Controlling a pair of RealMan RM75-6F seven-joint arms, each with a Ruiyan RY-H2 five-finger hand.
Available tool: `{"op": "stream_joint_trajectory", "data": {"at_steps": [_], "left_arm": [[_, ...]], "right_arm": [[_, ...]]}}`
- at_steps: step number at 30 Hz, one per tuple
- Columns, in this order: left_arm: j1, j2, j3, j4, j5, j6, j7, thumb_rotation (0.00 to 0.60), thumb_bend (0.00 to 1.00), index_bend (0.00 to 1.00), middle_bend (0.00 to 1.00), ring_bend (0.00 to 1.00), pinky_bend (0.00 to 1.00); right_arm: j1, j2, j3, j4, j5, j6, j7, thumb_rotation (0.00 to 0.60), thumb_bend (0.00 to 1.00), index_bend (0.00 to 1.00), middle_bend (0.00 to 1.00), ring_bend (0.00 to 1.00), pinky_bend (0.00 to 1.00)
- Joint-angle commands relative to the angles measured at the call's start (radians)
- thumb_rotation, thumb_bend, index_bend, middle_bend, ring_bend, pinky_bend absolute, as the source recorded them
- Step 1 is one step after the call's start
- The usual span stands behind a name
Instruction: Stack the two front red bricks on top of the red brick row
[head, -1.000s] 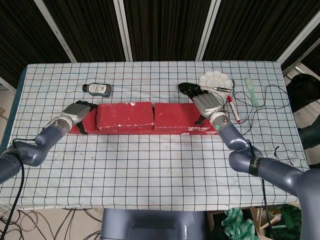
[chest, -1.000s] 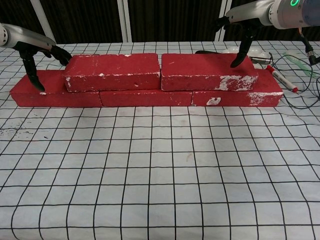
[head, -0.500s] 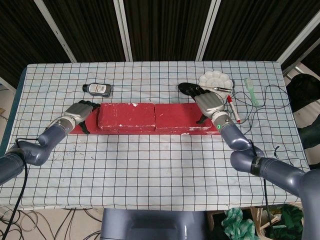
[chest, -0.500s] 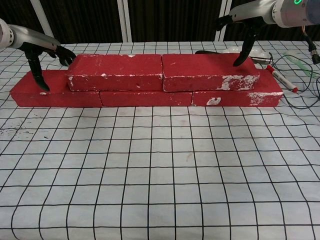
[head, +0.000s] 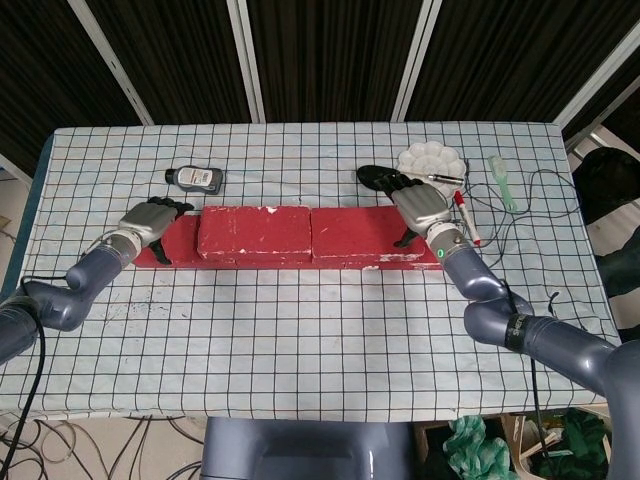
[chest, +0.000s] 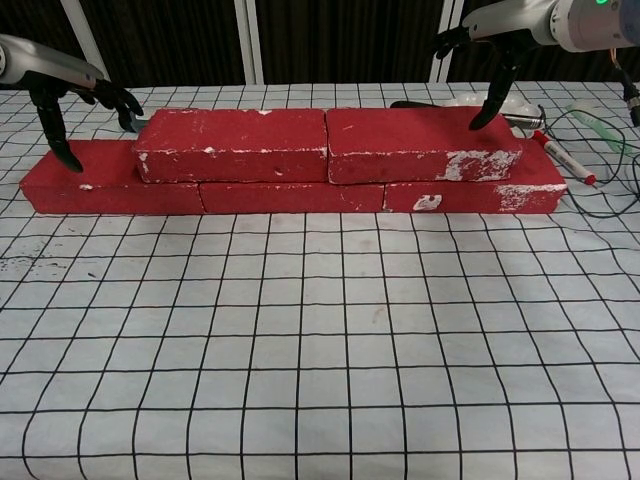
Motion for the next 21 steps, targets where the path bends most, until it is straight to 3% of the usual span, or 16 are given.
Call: {"op": "stream_joint_trajectory", "data": {"at_steps": [1,6,13,18,21], "left_arm": [[0.013,0.057,0.007,-0.056,-0.019,0.061,0.025,0.600,0.02,0.07,0.09,0.00,0.01],[0.059,0.151,-0.003,-0.197,-0.014,0.208,0.054,0.600,0.02,0.08,0.09,0.00,0.01],[0.227,0.262,-0.006,-0.430,0.101,0.558,0.072,0.600,0.03,0.08,0.09,0.00,0.01],[0.392,0.344,0.064,-0.579,0.200,0.756,0.078,0.600,0.03,0.08,0.09,0.00,0.01],[0.489,0.354,0.101,-0.601,0.273,0.866,0.042,0.600,0.03,0.08,0.09,0.00,0.01]], "right_arm": [[-0.008,0.012,0.004,-0.014,-0.004,0.011,0.004,0.600,0.00,0.00,0.02,0.00,0.12],[-0.053,0.080,0.004,-0.095,-0.024,0.093,0.000,0.600,0.00,0.00,0.02,0.00,0.12],[-0.229,0.248,-0.022,-0.320,-0.152,0.355,0.035,0.600,0.00,0.00,0.02,0.00,0.12],[-0.447,0.352,-0.118,-0.474,-0.369,0.630,0.095,0.600,0.00,0.00,0.02,0.00,0.12],[-0.558,0.365,-0.182,-0.497,-0.486,0.757,0.127,0.600,0.01,0.00,0.02,0.00,0.12]]}}
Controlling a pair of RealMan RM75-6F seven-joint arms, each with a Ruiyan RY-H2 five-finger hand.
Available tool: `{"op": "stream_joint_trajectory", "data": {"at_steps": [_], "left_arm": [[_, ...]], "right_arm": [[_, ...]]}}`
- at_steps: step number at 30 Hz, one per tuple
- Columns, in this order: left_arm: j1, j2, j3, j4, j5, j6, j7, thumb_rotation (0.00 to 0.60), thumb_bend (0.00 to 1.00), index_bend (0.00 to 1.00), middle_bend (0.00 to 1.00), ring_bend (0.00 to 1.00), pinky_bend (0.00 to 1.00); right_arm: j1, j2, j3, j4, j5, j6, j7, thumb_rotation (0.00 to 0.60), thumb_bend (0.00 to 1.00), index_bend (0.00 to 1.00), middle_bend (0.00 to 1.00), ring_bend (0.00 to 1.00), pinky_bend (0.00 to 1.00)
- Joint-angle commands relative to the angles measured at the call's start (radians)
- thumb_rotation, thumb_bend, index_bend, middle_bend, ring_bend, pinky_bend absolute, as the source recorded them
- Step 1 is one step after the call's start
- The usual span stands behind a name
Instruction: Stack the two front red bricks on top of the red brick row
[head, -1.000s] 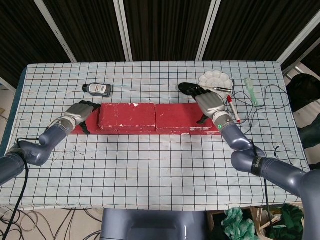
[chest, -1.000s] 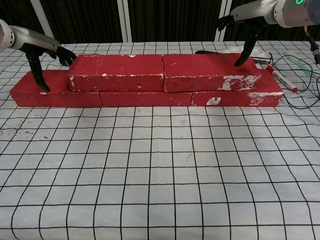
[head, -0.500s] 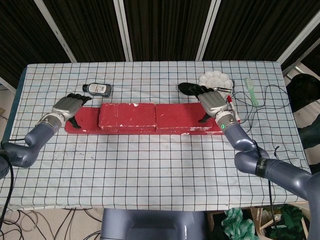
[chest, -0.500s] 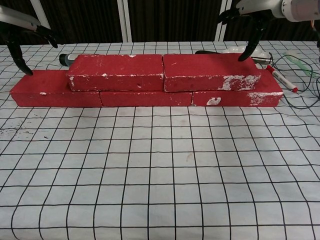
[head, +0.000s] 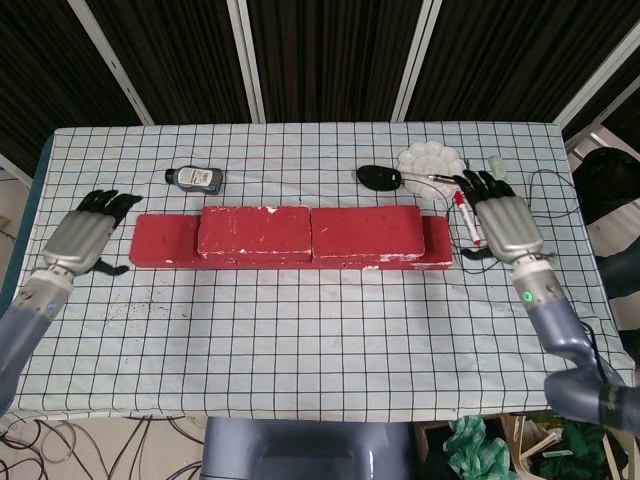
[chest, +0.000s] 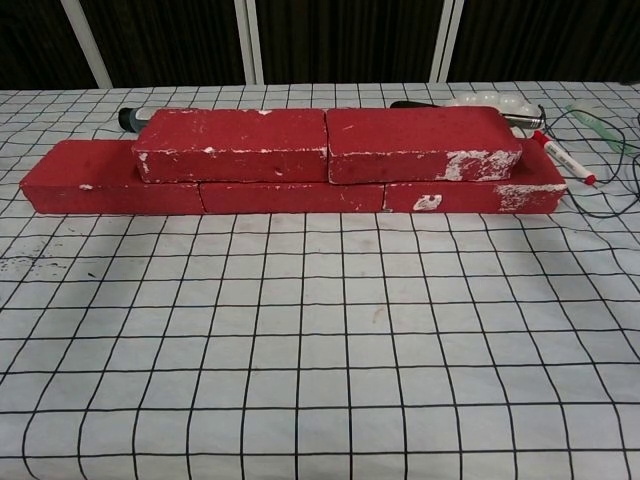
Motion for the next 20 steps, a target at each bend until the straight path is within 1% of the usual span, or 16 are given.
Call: {"op": "stream_joint_trajectory", "data": {"at_steps": [1,3,6,11,13,14,20], "left_arm": [[0.191,0.048,0.080,-0.065,0.140,0.205,-0.051,0.600,0.03,0.08,0.09,0.00,0.01],[0.268,0.033,0.109,-0.038,0.184,0.283,-0.087,0.600,0.03,0.08,0.09,0.00,0.01],[0.360,0.006,0.139,0.012,0.226,0.373,-0.124,0.600,0.03,0.08,0.09,0.00,0.00],[0.478,-0.026,0.165,0.082,0.290,0.498,-0.197,0.600,0.03,0.08,0.09,0.00,0.00],[0.507,-0.034,0.175,0.108,0.310,0.524,-0.209,0.600,0.03,0.08,0.09,0.00,0.00],[0.518,-0.030,0.180,0.110,0.314,0.521,-0.208,0.600,0.03,0.08,0.09,0.00,0.00],[0.536,-0.009,0.182,0.072,0.361,0.522,-0.190,0.600,0.03,0.08,0.09,0.00,0.00]], "right_arm": [[-0.235,0.067,-0.133,-0.095,-0.236,0.260,0.071,0.600,0.00,0.00,0.02,0.00,0.12],[-0.315,0.046,-0.171,-0.087,-0.301,0.354,0.086,0.600,0.00,0.00,0.02,0.00,0.12],[-0.418,0.001,-0.219,-0.054,-0.378,0.466,0.102,0.600,0.00,0.00,0.02,0.00,0.12],[-0.532,-0.065,-0.260,0.012,-0.430,0.557,0.084,0.600,0.00,0.00,0.02,0.00,0.12],[-0.561,-0.090,-0.261,0.039,-0.438,0.582,0.074,0.600,0.00,0.00,0.02,0.00,0.12],[-0.578,-0.107,-0.260,0.060,-0.443,0.592,0.074,0.600,0.00,0.00,0.02,0.00,0.12],[-0.598,-0.133,-0.243,0.103,-0.467,0.580,0.067,0.600,0.00,0.00,0.02,0.00,0.12]]}}
